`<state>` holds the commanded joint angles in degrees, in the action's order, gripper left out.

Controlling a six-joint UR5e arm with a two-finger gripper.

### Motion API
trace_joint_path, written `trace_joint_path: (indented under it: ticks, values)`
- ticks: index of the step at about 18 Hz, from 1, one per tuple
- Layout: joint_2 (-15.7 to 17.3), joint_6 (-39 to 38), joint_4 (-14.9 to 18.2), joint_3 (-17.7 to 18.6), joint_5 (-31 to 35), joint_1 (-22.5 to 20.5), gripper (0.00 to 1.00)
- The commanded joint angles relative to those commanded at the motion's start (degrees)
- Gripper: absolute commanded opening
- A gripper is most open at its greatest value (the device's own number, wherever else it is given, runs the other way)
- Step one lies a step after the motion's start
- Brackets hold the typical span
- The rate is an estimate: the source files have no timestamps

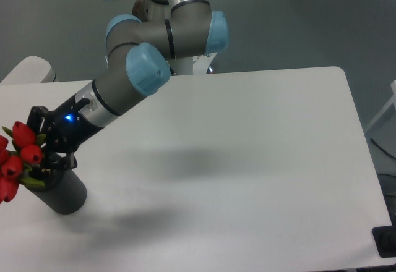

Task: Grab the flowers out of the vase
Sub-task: 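Close the gripper on the tulip stems, then lift the gripped tulips up and out of the grey vase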

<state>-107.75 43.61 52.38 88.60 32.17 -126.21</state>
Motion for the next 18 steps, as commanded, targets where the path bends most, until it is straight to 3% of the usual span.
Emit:
trace_joint_path:
  ticks: [13, 18]
  values:
    - [-0.79, -10.12, 0.0, -5.89, -4.74, -5.88, 0.04]
    - [-0.7, -11.7, 0.0, -6.16, -7.38, -8.87, 0.04]
